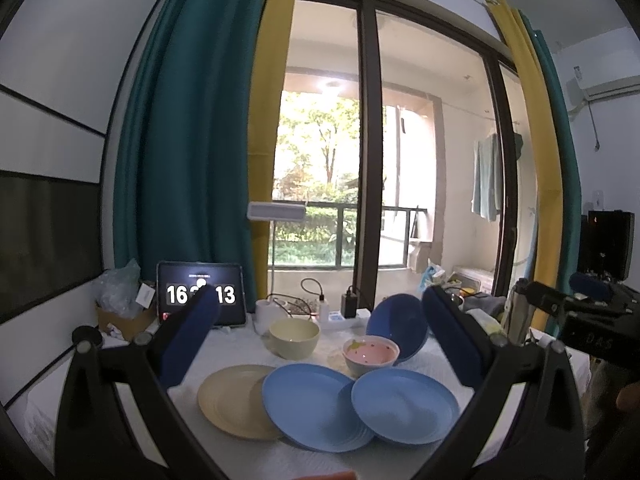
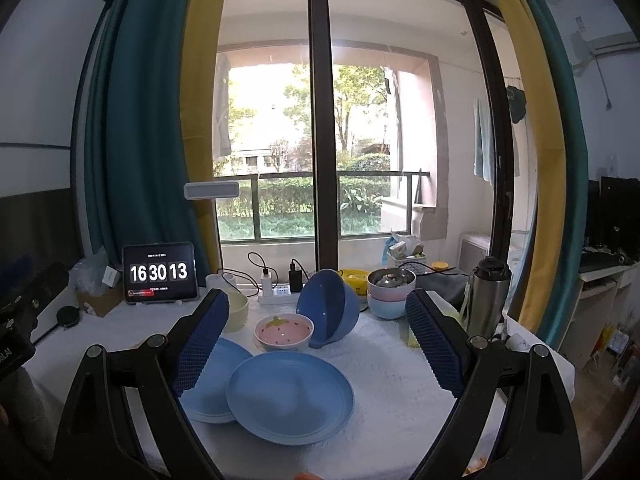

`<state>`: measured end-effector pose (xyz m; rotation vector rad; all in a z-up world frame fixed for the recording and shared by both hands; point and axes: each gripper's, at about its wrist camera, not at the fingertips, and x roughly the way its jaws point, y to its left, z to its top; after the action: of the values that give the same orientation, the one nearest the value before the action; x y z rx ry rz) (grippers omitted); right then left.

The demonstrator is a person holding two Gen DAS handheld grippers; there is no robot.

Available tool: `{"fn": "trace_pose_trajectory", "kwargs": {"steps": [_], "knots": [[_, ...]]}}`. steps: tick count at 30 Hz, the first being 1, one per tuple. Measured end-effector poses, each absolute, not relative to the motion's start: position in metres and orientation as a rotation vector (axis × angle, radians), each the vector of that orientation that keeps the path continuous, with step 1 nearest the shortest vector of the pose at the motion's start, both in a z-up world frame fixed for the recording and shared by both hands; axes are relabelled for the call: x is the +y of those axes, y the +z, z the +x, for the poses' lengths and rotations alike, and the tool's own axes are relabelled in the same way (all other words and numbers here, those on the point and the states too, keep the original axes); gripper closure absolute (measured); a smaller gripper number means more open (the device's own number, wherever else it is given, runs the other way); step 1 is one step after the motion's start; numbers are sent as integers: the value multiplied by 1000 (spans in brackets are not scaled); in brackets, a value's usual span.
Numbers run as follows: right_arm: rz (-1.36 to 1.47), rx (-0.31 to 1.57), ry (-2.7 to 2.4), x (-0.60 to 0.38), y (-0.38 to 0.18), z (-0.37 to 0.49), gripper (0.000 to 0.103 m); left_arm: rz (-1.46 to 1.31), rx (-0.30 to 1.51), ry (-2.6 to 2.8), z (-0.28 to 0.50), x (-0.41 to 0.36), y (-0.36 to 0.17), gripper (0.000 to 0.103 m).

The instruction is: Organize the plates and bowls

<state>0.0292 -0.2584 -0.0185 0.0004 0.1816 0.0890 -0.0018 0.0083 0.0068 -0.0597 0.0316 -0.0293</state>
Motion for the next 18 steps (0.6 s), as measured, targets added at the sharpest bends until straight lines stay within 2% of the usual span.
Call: {"fn": "trace_pose_trajectory", "kwargs": {"steps": [18], "knots": [[-5,203,91,-258,-22,35,11,-67,45,-34,3,7,8,1]]}}
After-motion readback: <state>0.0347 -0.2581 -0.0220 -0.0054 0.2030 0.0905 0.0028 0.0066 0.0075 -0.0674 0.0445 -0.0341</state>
